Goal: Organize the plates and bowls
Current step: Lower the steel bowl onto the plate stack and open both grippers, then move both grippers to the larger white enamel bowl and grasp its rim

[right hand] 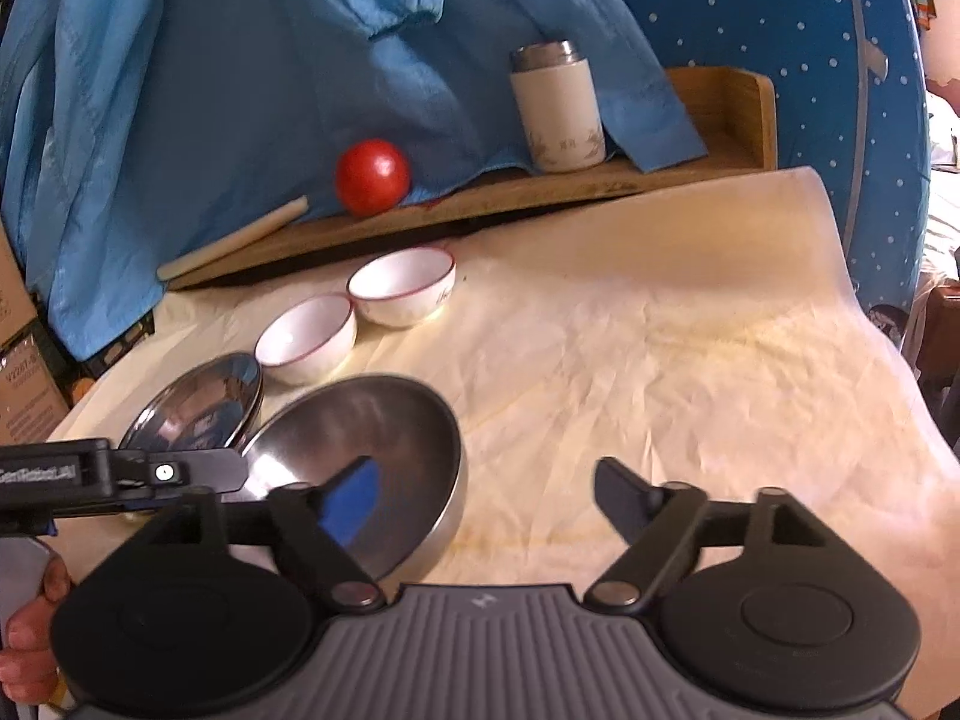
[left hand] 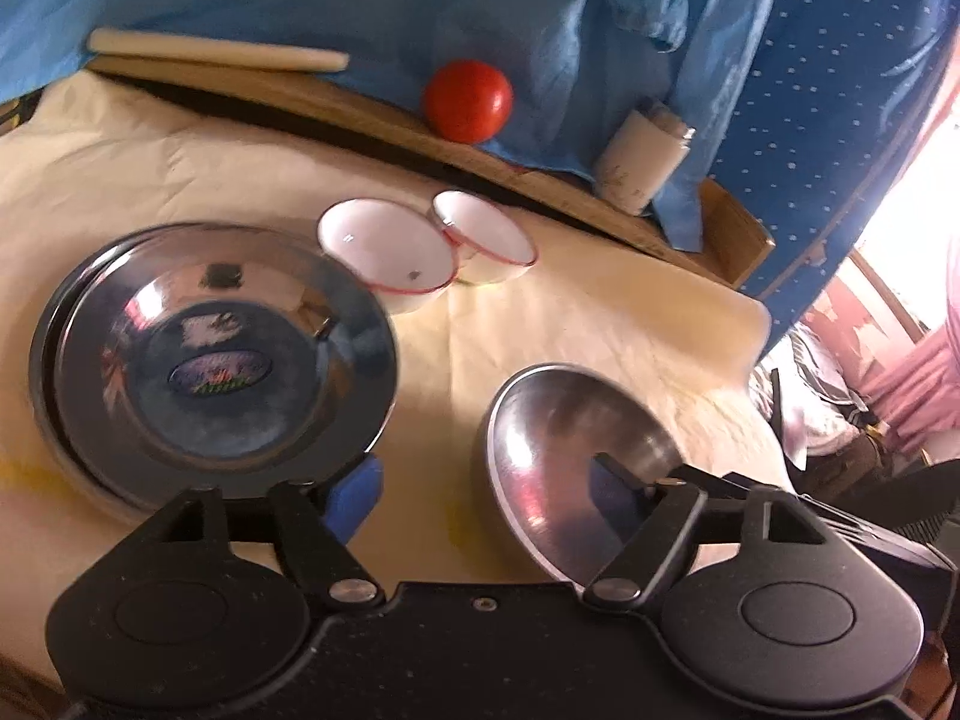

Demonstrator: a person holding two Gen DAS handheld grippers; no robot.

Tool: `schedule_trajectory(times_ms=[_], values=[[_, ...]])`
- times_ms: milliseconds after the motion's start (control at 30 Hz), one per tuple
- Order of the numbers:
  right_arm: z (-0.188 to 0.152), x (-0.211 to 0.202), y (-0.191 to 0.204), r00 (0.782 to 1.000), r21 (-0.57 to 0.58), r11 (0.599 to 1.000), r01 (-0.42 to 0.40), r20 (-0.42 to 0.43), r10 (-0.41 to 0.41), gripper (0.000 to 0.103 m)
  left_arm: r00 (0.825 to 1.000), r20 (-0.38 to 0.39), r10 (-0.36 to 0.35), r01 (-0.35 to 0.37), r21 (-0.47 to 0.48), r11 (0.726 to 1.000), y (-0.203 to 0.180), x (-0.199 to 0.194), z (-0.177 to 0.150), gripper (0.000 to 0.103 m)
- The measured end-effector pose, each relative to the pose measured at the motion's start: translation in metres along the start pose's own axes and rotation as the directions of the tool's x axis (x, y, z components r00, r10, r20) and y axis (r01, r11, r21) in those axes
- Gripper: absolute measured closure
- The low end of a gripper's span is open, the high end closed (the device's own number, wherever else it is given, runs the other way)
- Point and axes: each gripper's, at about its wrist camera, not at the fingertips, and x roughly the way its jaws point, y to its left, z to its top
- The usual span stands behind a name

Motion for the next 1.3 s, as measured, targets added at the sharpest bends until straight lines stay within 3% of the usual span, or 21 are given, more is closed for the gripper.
schedule_trajectory(times_ms=[67, 233, 400, 533, 700, 900, 1300], values=[[0.004, 0.002, -0.001, 1.0, 0.006, 1.0, 0.0, 0.007, 0.0, 0.011, 1.0, 0.02, -0.004, 0.003, 0.023, 1.0, -0.004, -0.003, 0.005, 0.009], [0.014, 0.011, -0.006, 1.0, 0.024, 1.0, -0.009, 0.012, 0.009, 0.004, 0.998, 0.052, -0.021, 0.017, 0.07, 0.997, -0.01, -0.008, 0.019, 0.006], [0.02, 0.021, -0.007, 1.0, 0.031, 0.999, -0.027, 0.014, 0.026, 0.001, 0.995, 0.102, 0.007, -0.018, 0.106, 0.994, -0.006, -0.008, 0.038, 0.001], [0.026, 0.033, -0.005, 0.999, 0.04, 0.999, -0.032, 0.011, 0.032, 0.001, 0.988, 0.124, 0.088, -0.105, 0.136, 0.985, 0.005, 0.001, 0.059, 0.001], [0.033, 0.048, -0.001, 0.999, 0.057, 0.997, -0.045, 0.01, 0.044, 0.001, 0.968, 0.154, 0.198, -0.223, 0.169, 0.96, 0.026, 0.014, 0.083, 0.001], [0.053, 0.072, 0.02, 0.999, -0.002, 1.0, -0.031, -0.017, 0.031, 0.001, 0.952, 0.124, 0.28, -0.301, 0.217, 0.929, 0.049, 0.04, 0.116, 0.001], [0.072, 0.111, 0.061, 0.998, -0.116, 0.993, -0.013, -0.069, 0.005, 0.001, 0.949, 0.056, 0.31, -0.311, 0.328, 0.892, 0.057, 0.075, 0.127, 0.001]])
